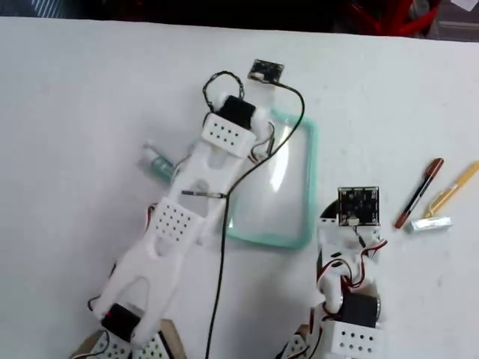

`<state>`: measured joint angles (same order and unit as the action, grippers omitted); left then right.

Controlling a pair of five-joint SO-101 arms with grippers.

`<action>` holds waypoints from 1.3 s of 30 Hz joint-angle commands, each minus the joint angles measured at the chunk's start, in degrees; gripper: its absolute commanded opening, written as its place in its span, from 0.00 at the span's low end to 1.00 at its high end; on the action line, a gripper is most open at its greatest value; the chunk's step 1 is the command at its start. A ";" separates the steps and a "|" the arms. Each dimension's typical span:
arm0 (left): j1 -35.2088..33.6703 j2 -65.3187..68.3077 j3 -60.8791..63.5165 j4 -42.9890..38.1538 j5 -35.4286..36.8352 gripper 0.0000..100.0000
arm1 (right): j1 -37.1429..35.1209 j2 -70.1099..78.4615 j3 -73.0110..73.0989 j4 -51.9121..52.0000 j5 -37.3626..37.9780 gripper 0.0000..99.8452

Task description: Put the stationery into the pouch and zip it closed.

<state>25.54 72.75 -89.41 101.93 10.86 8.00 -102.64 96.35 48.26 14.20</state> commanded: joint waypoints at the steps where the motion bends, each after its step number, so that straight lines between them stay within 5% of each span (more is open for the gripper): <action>1: 3.82 -2.07 -0.88 0.35 -2.55 0.02 | 0.40 -0.40 0.53 0.31 0.00 0.15; 24: 5.14 -42.86 -1.23 0.44 -8.88 0.02 | 0.66 -0.40 0.53 0.31 0.00 0.15; 31: 13.49 -52.79 -6.42 -3.34 -9.67 0.02 | 0.66 -0.40 0.53 0.22 0.00 0.15; 39: 14.64 -63.78 -6.15 0.53 -19.69 0.02 | 0.75 -0.40 0.53 0.22 0.00 0.15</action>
<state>39.43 15.08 -93.89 102.46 -6.02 8.00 -102.64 96.35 48.26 14.20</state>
